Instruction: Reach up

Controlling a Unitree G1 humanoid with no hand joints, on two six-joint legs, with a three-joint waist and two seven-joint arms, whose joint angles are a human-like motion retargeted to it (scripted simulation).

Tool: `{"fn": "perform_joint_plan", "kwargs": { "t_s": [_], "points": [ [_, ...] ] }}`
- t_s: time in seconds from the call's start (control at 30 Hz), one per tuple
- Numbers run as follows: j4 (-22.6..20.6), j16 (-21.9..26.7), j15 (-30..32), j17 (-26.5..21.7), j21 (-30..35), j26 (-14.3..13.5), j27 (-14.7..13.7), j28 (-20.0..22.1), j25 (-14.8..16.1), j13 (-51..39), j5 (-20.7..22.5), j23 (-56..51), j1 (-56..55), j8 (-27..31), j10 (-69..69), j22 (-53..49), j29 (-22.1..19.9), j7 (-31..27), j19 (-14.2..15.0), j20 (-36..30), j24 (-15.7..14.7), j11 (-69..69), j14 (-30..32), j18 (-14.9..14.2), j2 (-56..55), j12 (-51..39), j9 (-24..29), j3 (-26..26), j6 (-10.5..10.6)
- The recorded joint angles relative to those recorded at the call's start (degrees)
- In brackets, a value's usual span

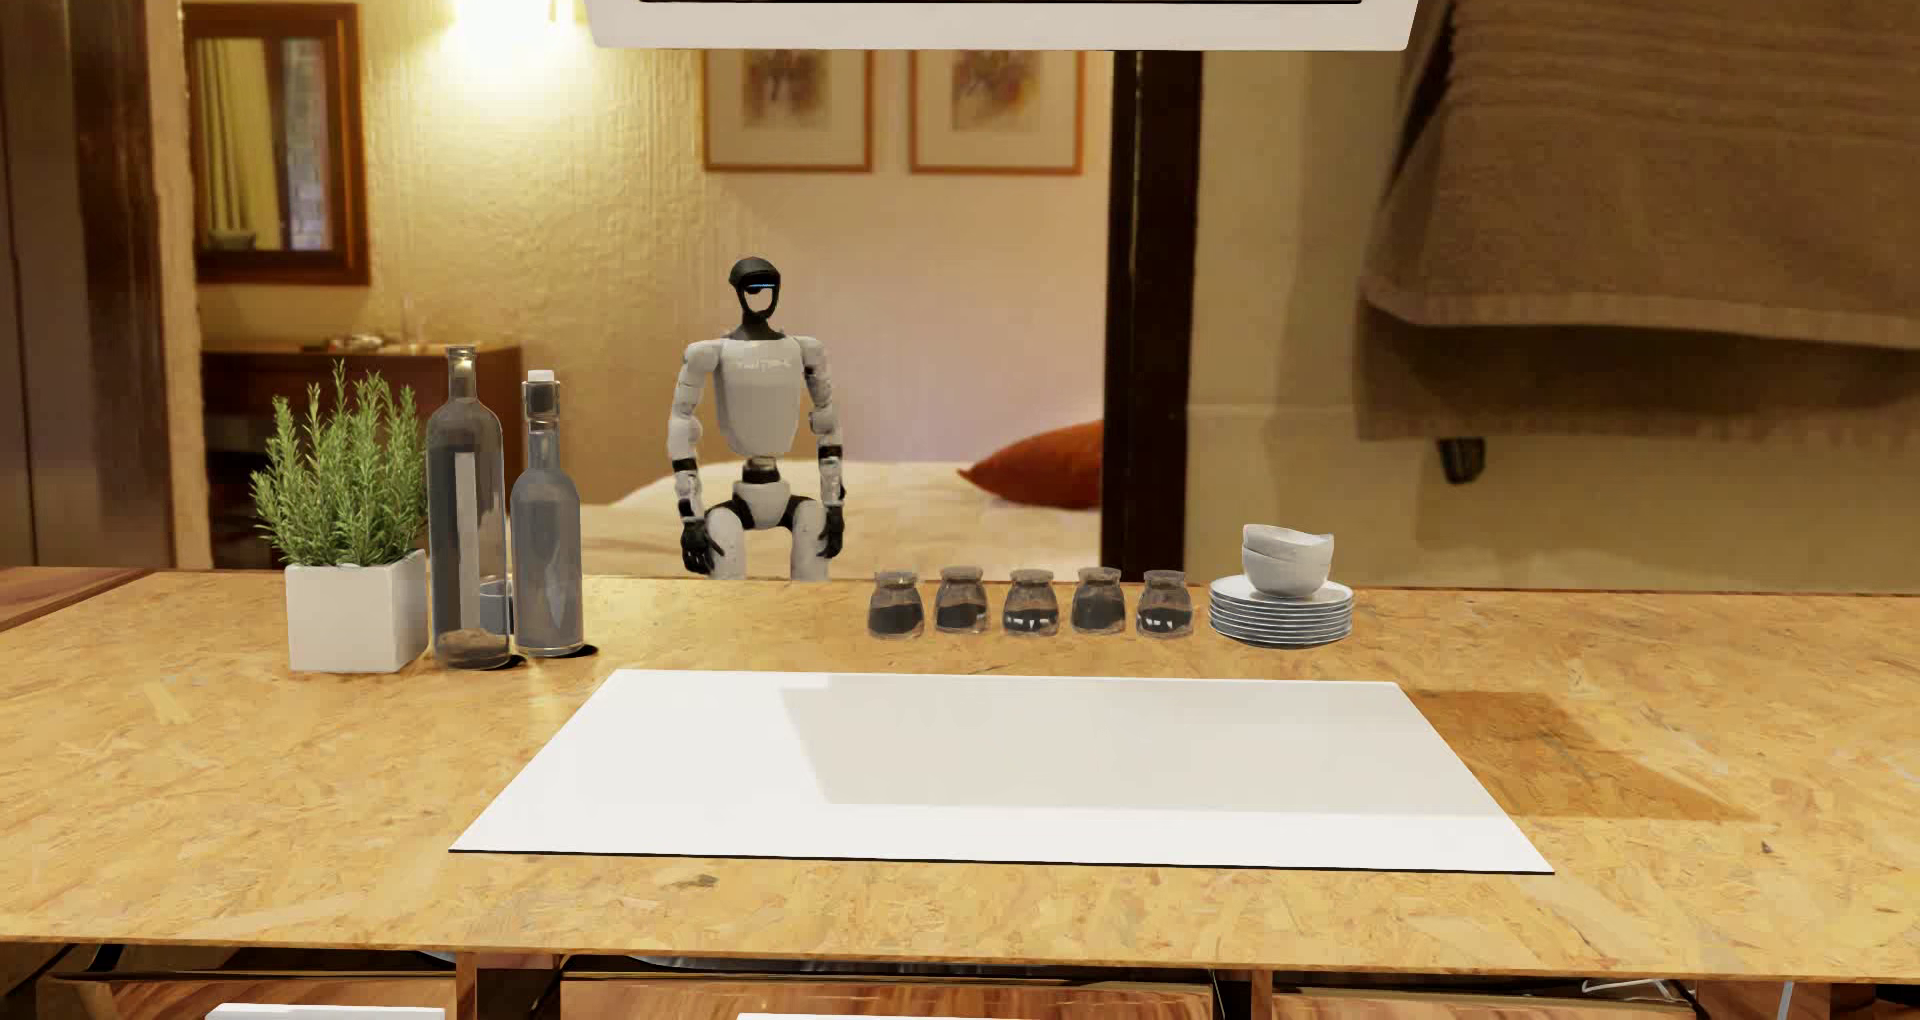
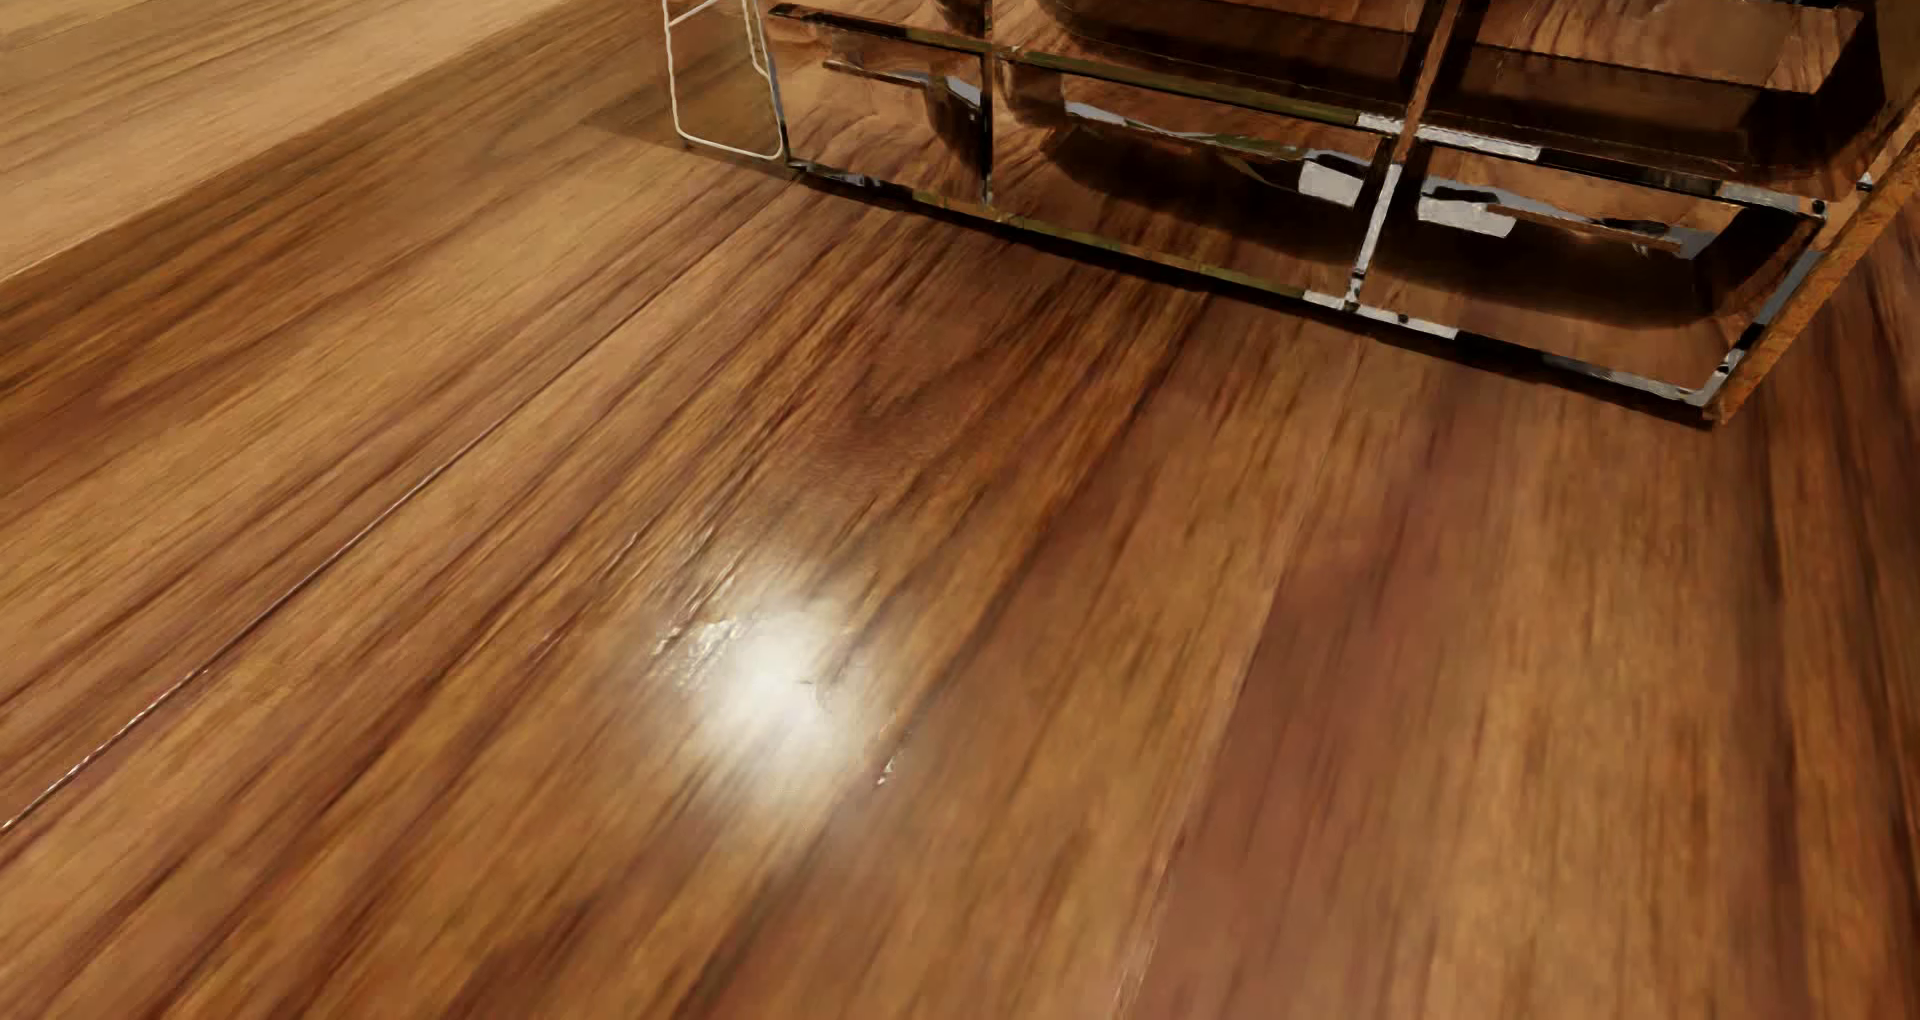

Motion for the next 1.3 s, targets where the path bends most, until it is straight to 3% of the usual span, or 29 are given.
{"fn": "perform_joint_plan", "kwargs": {
  "t_s": [0.07, 0.1, 0.17, 0.2, 0.27, 0.33, 0.37, 0.47, 0.53, 0.77, 0.8, 1.0, 1.3],
  "points": [
    [0.0, 0.5, 0.1, -0.3, -0.4, 0.0, 0.0, 0.0, 0.0, 0.1, 0.0, -0.3, 0.0, 0.0, 0.2, -3.4, 0.0, 0.0, 0.0, 2.6, 0.0, 0.0, 0.0, 0.0, 0.1, 1.0, 0.0, -0.1, 0.2],
    [0.0, 1.0, 0.3, -0.5, -1.2, 0.0, 0.0, 0.0, 0.0, 0.8, 0.0, -1.2, 0.1, 0.0, 0.2, -11.9, 0.0, 0.0, 0.0, 9.0, 0.0, -0.1, -0.2, 0.0, 0.2, 3.2, -0.1, 0.3, 0.3],
    [0.0, 6.1, 2.3, -0.7, -2.0, 0.0, 0.0, 0.0, 0.0, 2.5, -0.3, -1.4, 0.2, 0.0, -0.2, -44.5, 0.0, 0.0, 0.0, 22.4, 0.0, -0.2, 0.5, 0.0, 0.3, 4.2, -0.4, 2.2, 0.3],
    [-0.1, 8.8, 3.6, -1.2, -2.8, 0.0, 0.0, 0.0, 0.0, 3.8, -0.5, -1.4, 0.1, 0.0, -0.1, -57.9, 0.0, 0.0, 0.0, 29.6, 0.0, -0.4, 1.0, 0.0, 0.3, -1.8, -0.8, 3.8, 0.8],
    [-0.1, 15.4, 5.1, -2.5, -0.8, 0.0, 0.0, 0.0, 0.0, 3.8, -0.7, -0.4, -0.1, 0.0, 0.6, -73.5, 0.0, 0.0, 0.0, 46.5, 0.0, -1.2, 0.7, 0.0, 0.7, -25.1, -0.9, 4.9, 1.7],
    [0.0, 26.5, 6.6, -5.1, 3.2, 0.0, 0.0, 0.0, 0.0, 1.6, -0.7, -0.3, 0.0, 0.0, 0.7, -77.4, 0.0, 0.0, 0.0, 56.2, 0.0, -1.7, 1.8, 0.0, 1.2, -51.1, -0.3, 2.6, 3.4],
    [0.0, 31.9, 7.3, -6.5, 3.8, 0.0, 0.0, 0.0, 0.0, 0.6, -0.6, -0.8, 0.0, 0.0, 3.8, -77.7, 0.0, 0.0, 0.0, 57.7, 0.0, -1.8, 4.5, 0.0, 1.3, -62.2, 0.0, 1.3, 4.5],
    [0.0, 43.3, 7.3, -9.5, 1.8, 0.0, 0.0, 0.0, 0.0, -0.6, -0.5, -1.4, 0.1, 0.0, 0.7, -78.5, 0.0, 0.0, 0.0, 49.8, 0.0, -1.6, 1.1, 0.0, 1.0, -85.7, -0.2, 0.4, 7.9],
    [-0.2, 46.4, 6.6, -10.1, 0.5, 0.0, 0.0, 0.0, 0.0, -0.2, -0.7, -1.4, 0.3, 0.0, 0.4, -80.5, 0.0, 0.0, 0.0, 44.6, 0.0, -1.4, 1.0, 0.0, 0.8, -91.4, -0.8, 1.7, 9.2],
    [-0.7, 50.0, 7.1, -10.7, 1.3, 0.0, 0.0, 0.0, 0.0, 1.4, -1.1, -0.8, 0.7, 0.0, 0.4, -80.7, 0.0, 0.0, 0.0, 35.4, 0.0, -1.5, 1.1, 0.0, 1.4, -96.4, -1.1, 1.4, 10.0],
    [-0.7, 50.2, 7.1, -10.8, 1.1, 0.0, 0.0, 0.0, 0.0, 1.5, -1.0, -0.6, 0.6, 0.0, 3.1, -80.1, 0.0, 0.0, 0.0, 35.0, 0.0, -1.5, 3.4, 0.0, 1.4, -96.2, -1.1, 1.4, 10.2],
    [-0.6, 51.6, 7.8, -10.9, 1.9, 0.0, 0.0, 0.0, 0.0, 1.8, -1.1, -1.0, 0.2, 0.0, 3.2, -81.4, 0.0, 0.0, 0.0, 31.4, 0.0, -1.7, 4.2, 0.0, 1.2, -93.9, -1.0, 1.4, 9.6],
    [-0.5, 50.6, 8.0, -10.7, 2.2, 0.0, 0.0, 0.0, 0.0, 0.8, -0.9, -1.9, 0.5, 0.0, 3.2, -81.9, 0.0, 0.0, 0.0, 32.7, 0.0, -1.7, 3.2, 0.0, 1.5, -95.2, -0.8, 1.7, 9.4]
  ]
}}
